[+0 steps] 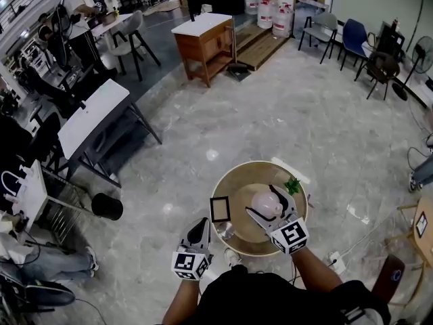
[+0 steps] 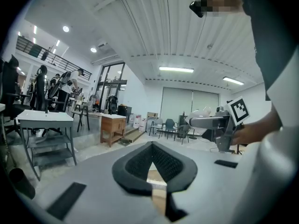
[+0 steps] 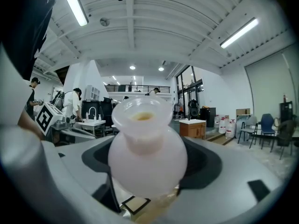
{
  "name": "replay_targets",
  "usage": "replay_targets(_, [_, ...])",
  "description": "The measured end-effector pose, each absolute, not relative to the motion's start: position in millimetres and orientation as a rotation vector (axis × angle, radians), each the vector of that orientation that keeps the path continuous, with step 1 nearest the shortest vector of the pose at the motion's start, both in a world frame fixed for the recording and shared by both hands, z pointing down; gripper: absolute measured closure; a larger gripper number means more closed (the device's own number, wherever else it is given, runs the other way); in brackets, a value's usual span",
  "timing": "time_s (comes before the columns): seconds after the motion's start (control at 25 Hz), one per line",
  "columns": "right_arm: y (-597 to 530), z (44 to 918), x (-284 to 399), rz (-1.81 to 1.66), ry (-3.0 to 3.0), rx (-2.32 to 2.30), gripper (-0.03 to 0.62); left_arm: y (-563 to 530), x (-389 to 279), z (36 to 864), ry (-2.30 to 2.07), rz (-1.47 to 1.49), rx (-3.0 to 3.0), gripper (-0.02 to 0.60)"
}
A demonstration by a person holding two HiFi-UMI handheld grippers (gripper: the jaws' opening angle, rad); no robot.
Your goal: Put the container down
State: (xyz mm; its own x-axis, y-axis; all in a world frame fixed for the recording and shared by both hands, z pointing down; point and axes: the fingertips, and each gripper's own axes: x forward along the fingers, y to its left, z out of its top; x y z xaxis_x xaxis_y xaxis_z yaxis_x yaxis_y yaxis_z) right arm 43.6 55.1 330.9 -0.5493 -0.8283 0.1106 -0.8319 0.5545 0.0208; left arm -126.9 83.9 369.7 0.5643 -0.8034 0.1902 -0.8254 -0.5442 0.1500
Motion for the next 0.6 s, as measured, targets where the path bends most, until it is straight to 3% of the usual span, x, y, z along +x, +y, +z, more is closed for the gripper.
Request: replay_targets(0.6, [-56, 431, 62, 0.118, -2.546, 1.363, 0.191, -12, -118, 424, -1.380, 0.194, 2.494, 0.586])
